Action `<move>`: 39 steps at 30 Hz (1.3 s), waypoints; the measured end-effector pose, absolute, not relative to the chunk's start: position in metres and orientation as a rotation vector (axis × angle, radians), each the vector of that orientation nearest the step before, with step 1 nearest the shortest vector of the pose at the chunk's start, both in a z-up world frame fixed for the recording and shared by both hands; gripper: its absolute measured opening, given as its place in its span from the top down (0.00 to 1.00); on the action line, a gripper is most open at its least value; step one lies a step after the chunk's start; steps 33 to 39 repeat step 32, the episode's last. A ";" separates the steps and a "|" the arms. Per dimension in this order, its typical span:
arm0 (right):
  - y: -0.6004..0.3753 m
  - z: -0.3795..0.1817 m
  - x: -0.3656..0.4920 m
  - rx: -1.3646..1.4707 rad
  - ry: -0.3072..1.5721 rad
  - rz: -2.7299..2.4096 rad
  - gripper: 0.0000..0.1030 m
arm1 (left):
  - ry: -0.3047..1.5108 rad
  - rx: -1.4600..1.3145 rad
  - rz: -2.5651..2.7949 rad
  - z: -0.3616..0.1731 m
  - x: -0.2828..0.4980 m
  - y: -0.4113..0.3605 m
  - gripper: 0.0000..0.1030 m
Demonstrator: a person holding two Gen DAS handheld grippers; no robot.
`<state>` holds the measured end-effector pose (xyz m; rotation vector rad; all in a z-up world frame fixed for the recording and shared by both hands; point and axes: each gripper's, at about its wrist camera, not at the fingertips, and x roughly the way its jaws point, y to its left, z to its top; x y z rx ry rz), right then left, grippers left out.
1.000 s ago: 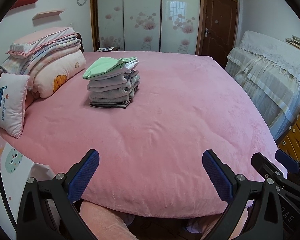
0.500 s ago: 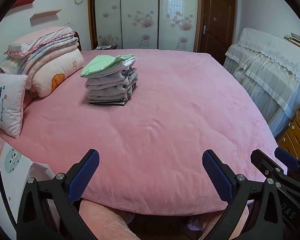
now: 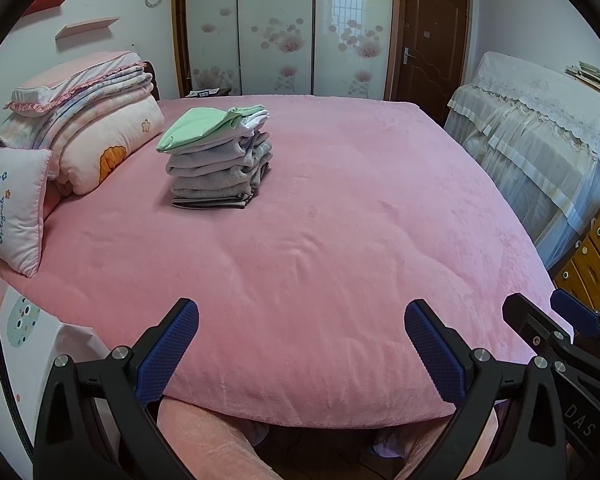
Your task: Fold small clothes
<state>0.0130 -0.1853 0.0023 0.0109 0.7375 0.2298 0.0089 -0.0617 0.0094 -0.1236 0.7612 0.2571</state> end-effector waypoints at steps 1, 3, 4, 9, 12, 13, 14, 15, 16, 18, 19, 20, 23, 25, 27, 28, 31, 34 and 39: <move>-0.185 0.002 0.013 0.010 0.737 0.230 0.30 | 0.762 -0.123 0.256 0.009 0.009 -0.061 0.01; -0.186 0.002 0.013 0.012 0.738 0.229 0.30 | 0.764 -0.123 0.255 0.009 0.010 -0.062 0.01; -0.186 0.002 0.014 0.012 0.738 0.229 0.30 | 0.766 -0.124 0.254 0.009 0.010 -0.062 0.01; -0.187 0.002 0.014 0.011 0.736 0.231 0.30 | 0.769 -0.125 0.247 0.008 0.011 -0.060 0.01; -0.188 0.002 0.014 0.012 0.734 0.228 0.30 | 0.771 -0.127 0.246 0.008 0.012 -0.060 0.01; -0.189 0.002 0.015 0.012 0.735 0.228 0.30 | 0.772 -0.128 0.244 0.008 0.012 -0.059 0.01; -0.188 0.002 0.014 0.013 0.735 0.228 0.30 | 0.772 -0.130 0.243 0.007 0.012 -0.059 0.01; -0.188 0.002 0.014 0.013 0.734 0.228 0.30 | 0.773 -0.130 0.242 0.007 0.012 -0.058 0.01; -0.189 0.002 0.015 0.013 0.734 0.228 0.30 | 0.774 -0.128 0.242 0.006 0.013 -0.058 0.01; -0.189 0.002 0.015 0.012 0.734 0.228 0.30 | 0.777 -0.128 0.242 0.006 0.012 -0.058 0.01; -0.189 0.002 0.015 0.012 0.735 0.228 0.30 | 0.777 -0.128 0.241 0.006 0.013 -0.058 0.01; -0.189 0.002 0.015 0.012 0.735 0.229 0.30 | 0.778 -0.129 0.240 0.006 0.013 -0.058 0.01; -0.189 0.002 0.015 0.012 0.734 0.228 0.30 | 0.778 -0.129 0.239 0.006 0.014 -0.058 0.01; -0.189 0.002 0.015 0.012 0.733 0.228 0.30 | 0.778 -0.127 0.237 0.005 0.014 -0.058 0.01; -0.190 0.002 0.015 0.014 0.733 0.226 0.30 | 0.783 -0.126 0.235 0.004 0.015 -0.058 0.01; -0.191 0.002 0.015 0.014 0.734 0.227 0.30 | 0.786 -0.126 0.234 0.004 0.015 -0.058 0.01; -0.192 0.001 0.015 0.015 0.735 0.227 0.30 | 0.788 -0.127 0.231 0.003 0.015 -0.057 0.01; -0.191 0.002 0.015 0.013 0.734 0.227 0.30 | 0.787 -0.127 0.232 0.003 0.015 -0.057 0.01; -0.191 0.002 0.015 0.013 0.734 0.227 0.30 | 0.787 -0.127 0.232 0.003 0.015 -0.057 0.01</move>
